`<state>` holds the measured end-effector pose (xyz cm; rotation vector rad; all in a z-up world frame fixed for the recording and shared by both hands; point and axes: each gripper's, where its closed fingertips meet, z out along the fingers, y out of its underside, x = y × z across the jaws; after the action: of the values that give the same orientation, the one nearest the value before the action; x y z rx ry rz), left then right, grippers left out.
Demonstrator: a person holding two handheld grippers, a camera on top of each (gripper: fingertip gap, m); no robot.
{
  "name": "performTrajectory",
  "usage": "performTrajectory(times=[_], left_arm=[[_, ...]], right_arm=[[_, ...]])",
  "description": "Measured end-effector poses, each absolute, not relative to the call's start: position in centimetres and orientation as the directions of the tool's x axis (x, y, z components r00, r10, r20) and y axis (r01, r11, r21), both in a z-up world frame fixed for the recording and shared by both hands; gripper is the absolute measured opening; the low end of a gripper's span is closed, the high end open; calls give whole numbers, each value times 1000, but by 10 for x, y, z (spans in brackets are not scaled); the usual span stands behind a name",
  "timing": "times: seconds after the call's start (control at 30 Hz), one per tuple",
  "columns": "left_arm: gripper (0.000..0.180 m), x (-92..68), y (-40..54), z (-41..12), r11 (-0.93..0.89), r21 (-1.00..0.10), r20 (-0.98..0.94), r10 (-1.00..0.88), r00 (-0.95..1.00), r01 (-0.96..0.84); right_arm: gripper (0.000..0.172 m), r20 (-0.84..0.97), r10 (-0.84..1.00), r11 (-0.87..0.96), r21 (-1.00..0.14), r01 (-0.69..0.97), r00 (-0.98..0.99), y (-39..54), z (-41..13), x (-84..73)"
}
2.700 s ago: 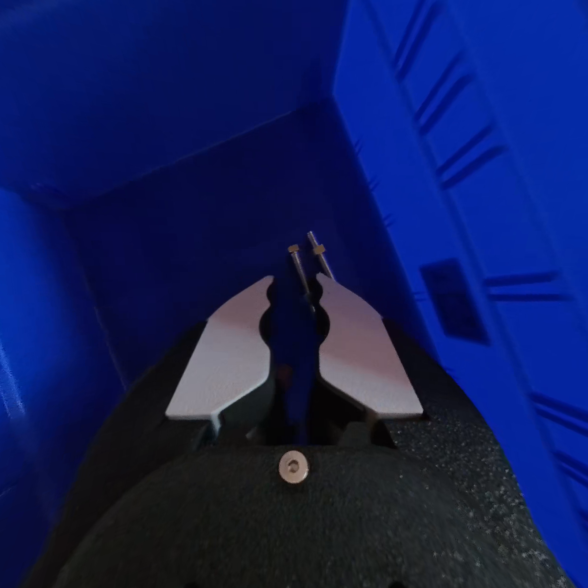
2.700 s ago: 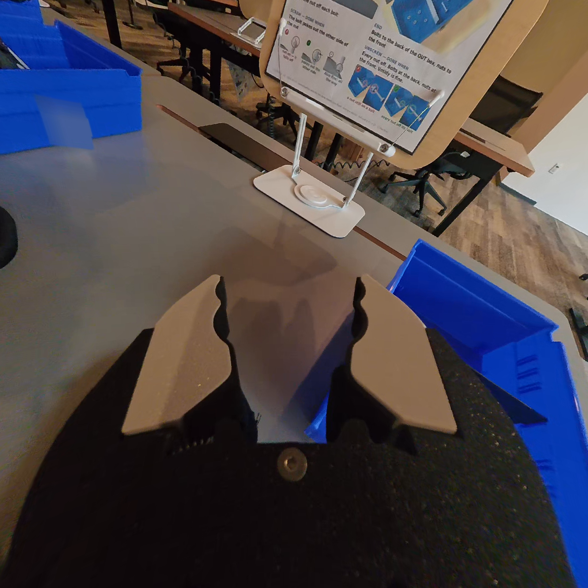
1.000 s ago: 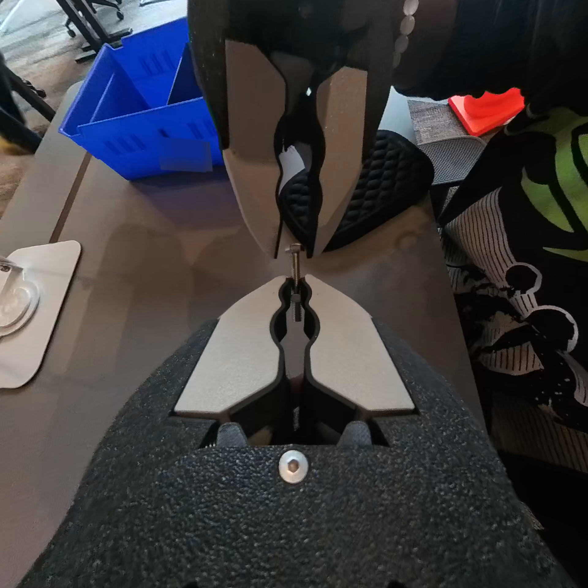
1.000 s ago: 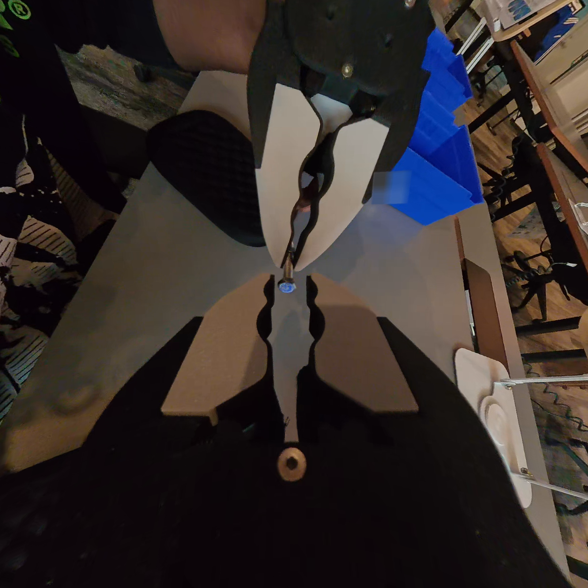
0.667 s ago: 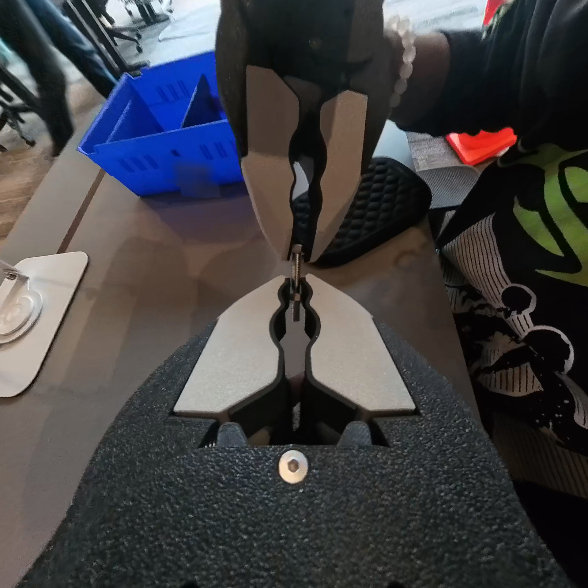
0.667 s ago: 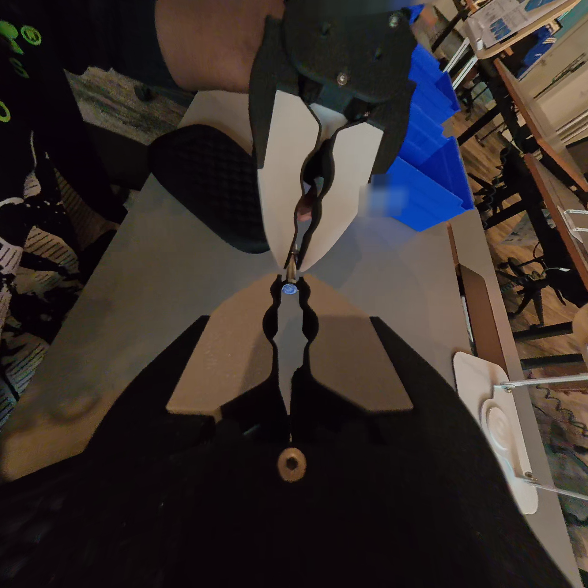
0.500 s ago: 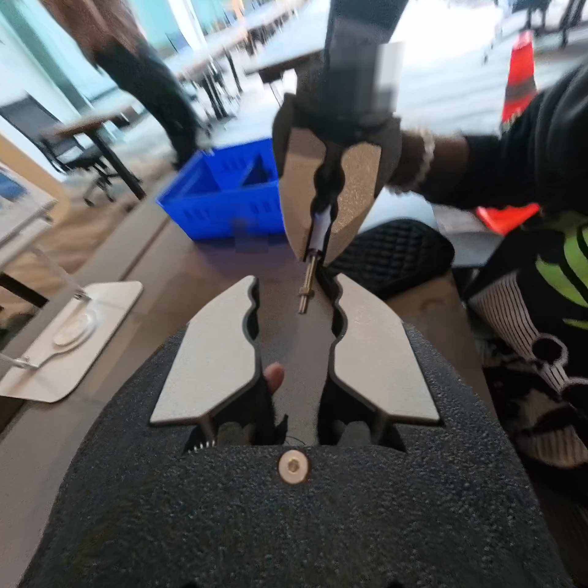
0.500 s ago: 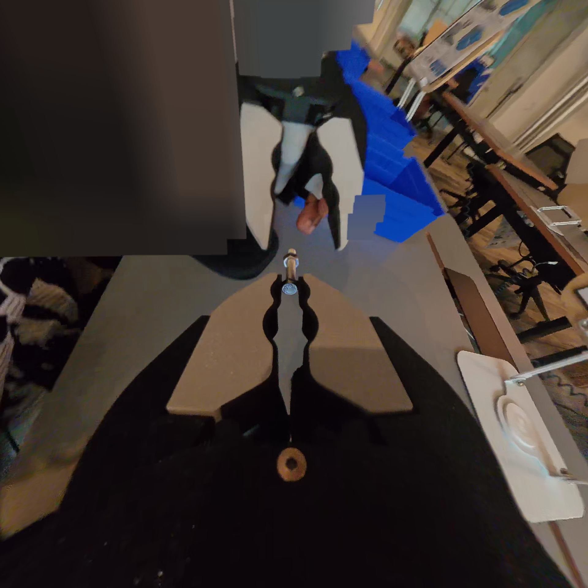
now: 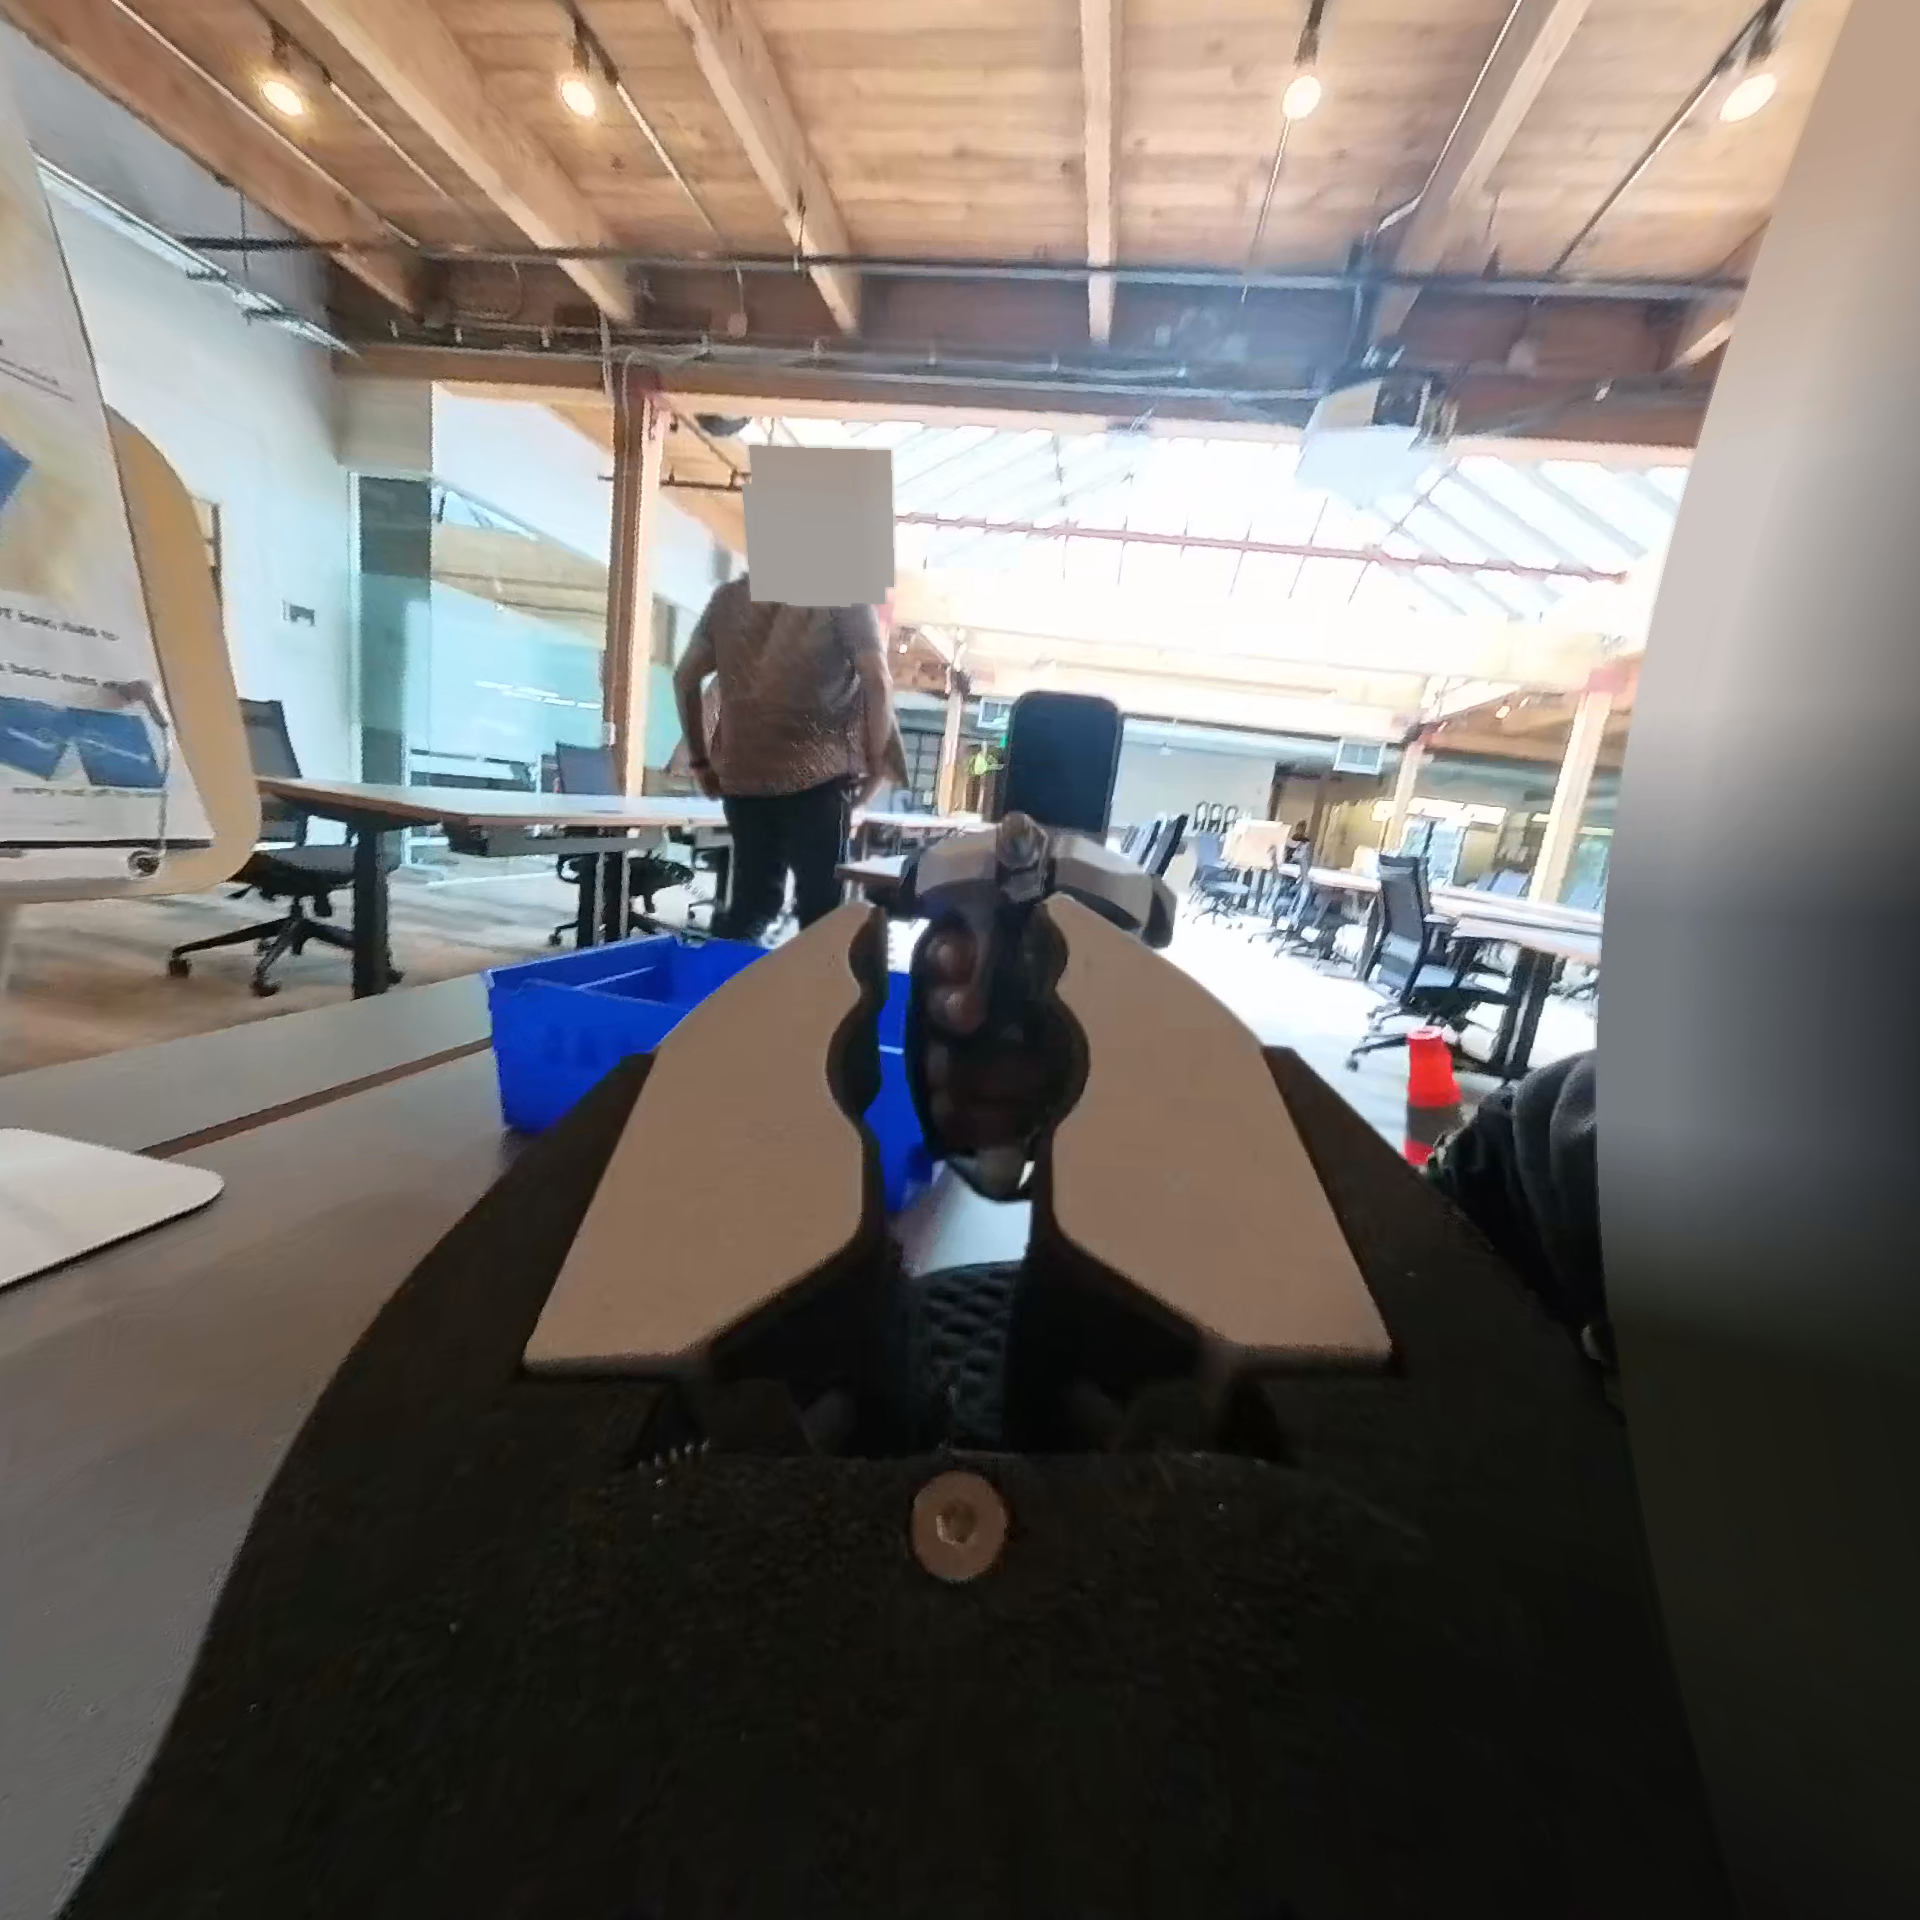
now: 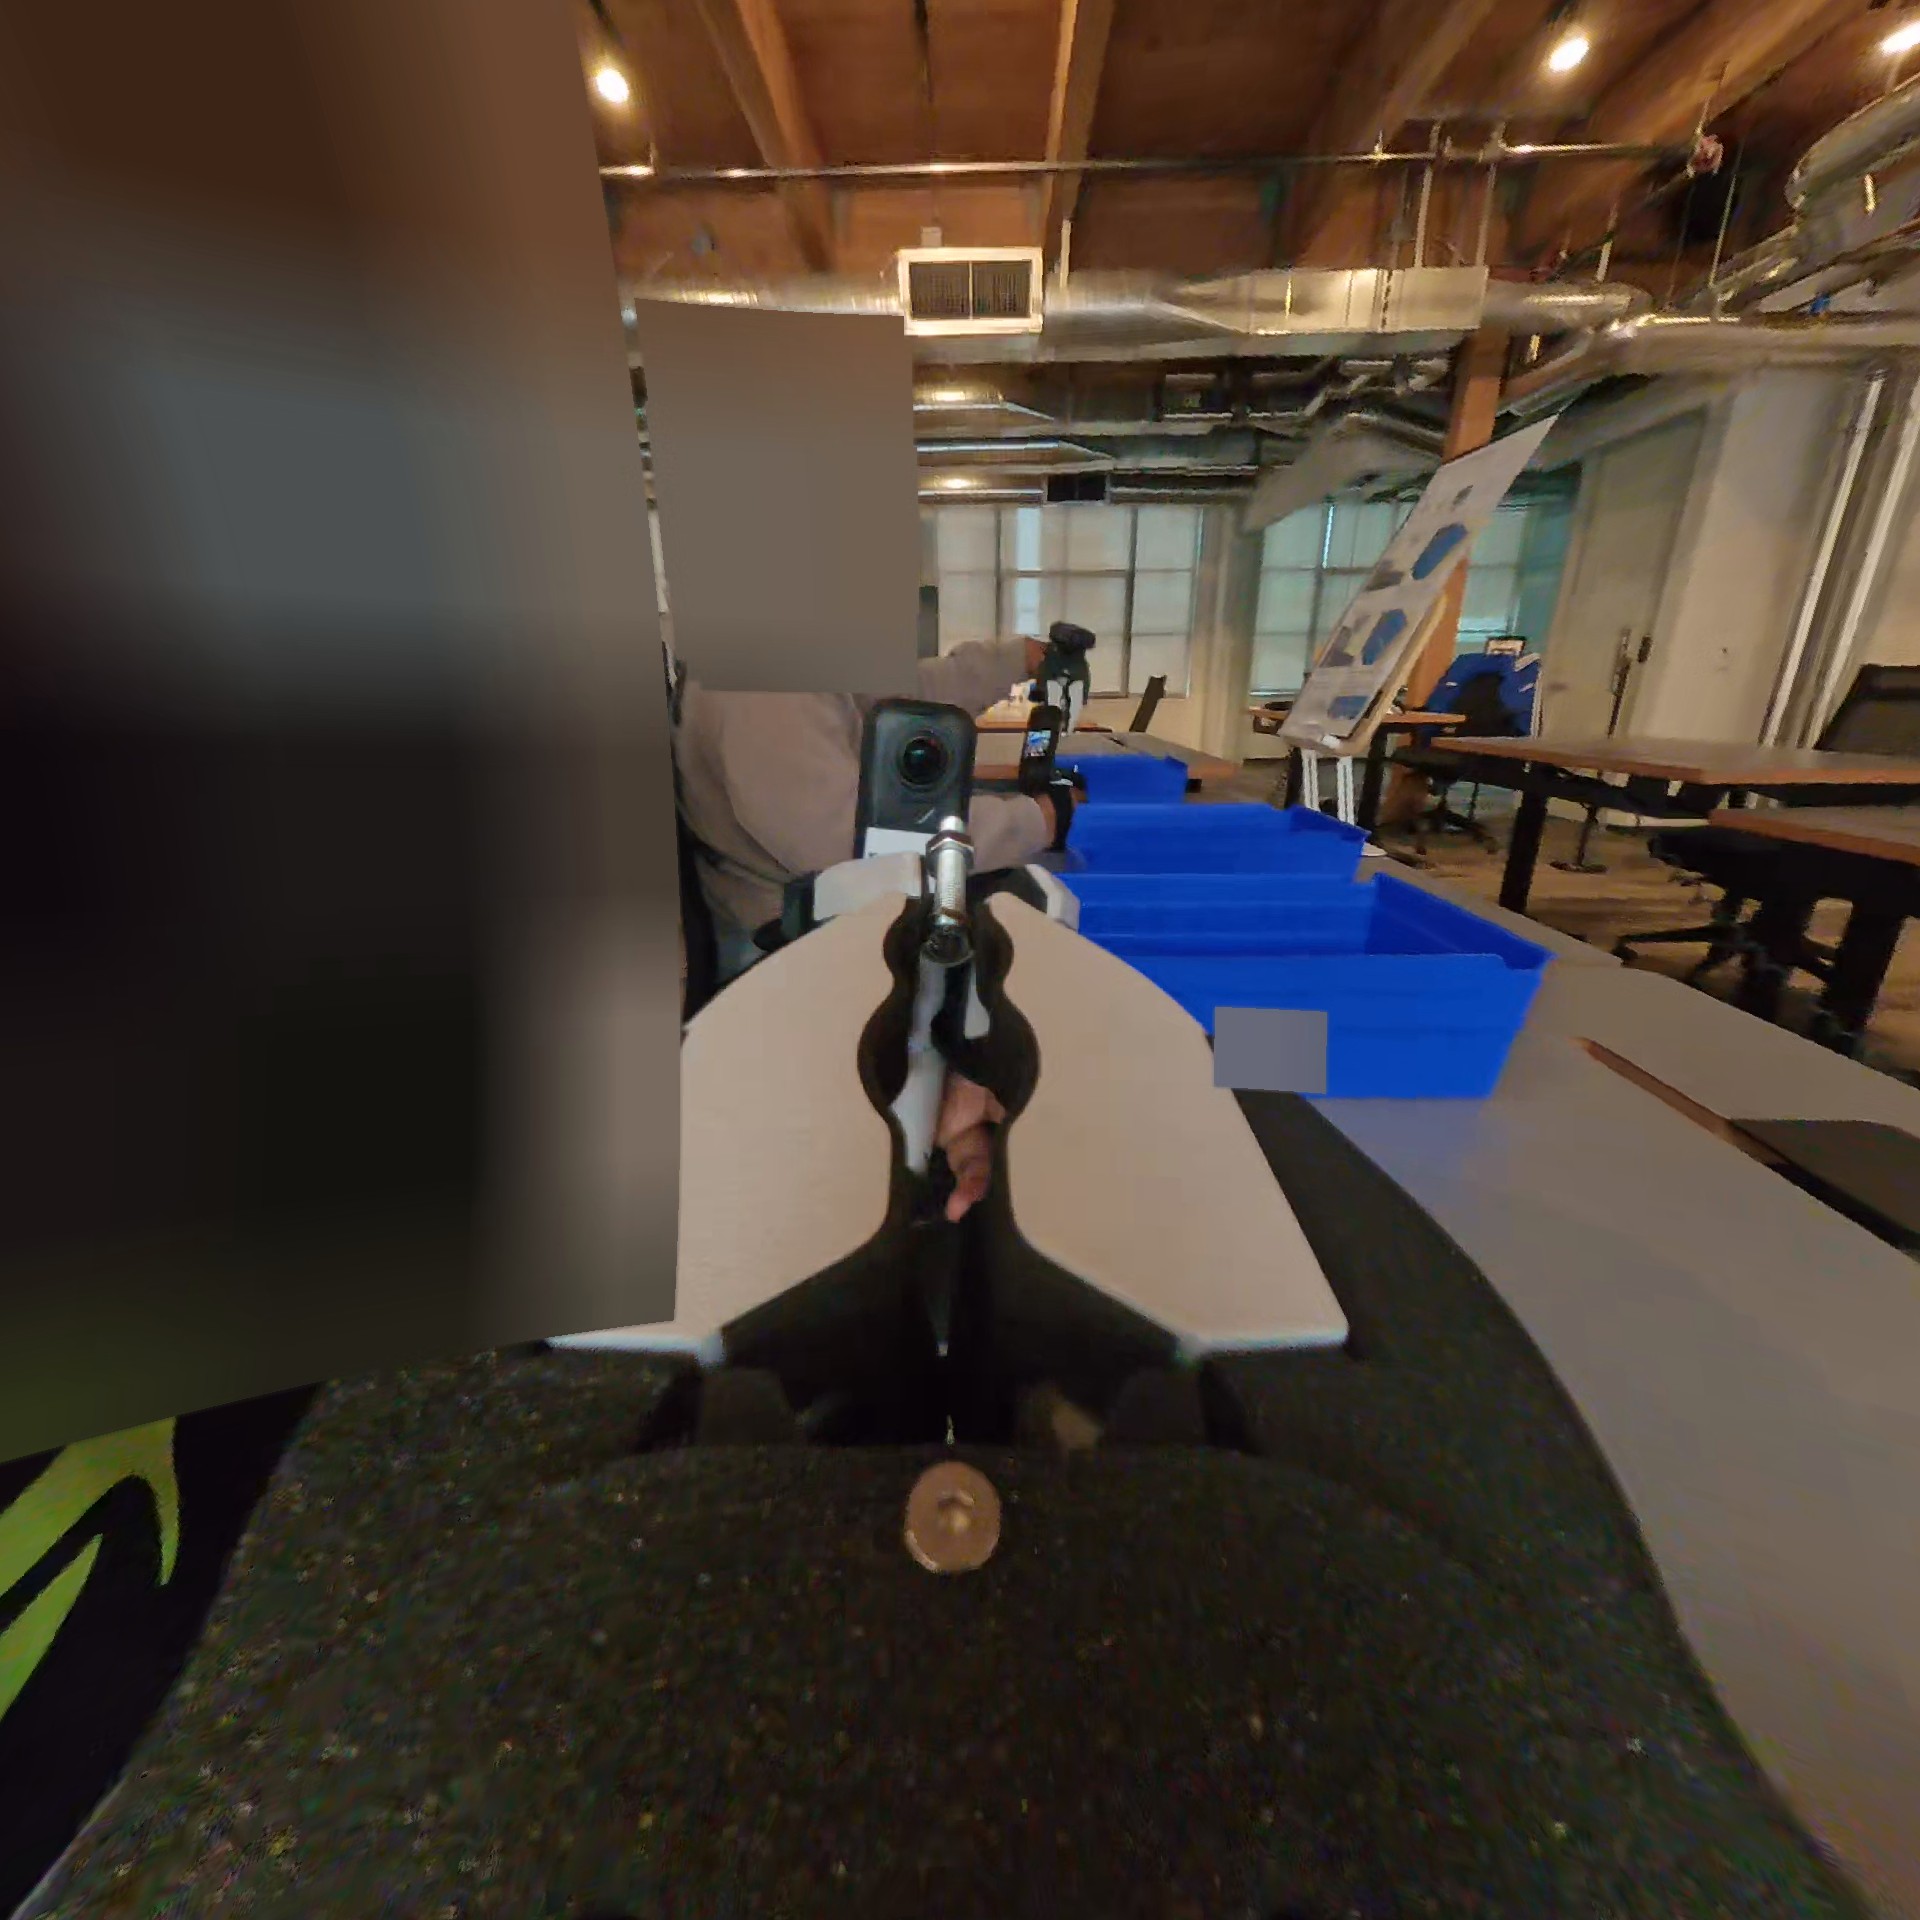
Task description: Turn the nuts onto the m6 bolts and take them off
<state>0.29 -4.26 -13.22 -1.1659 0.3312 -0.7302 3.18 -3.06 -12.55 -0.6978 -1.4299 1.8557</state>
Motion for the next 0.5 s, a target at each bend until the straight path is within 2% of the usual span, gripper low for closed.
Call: performTrajectory(times=[0.2,0.5], left_arm=[[20,8,-46,-124,190,-892,154,-725,671,410],[12,14,-47,-122,184,-894,139,-751,645,407]], right_arm=[[9,-13,771,-170,-968,-185,-637,-35,-129,33],[9,-34,764,-189,-967,-173,-644,-34,-131,31]])
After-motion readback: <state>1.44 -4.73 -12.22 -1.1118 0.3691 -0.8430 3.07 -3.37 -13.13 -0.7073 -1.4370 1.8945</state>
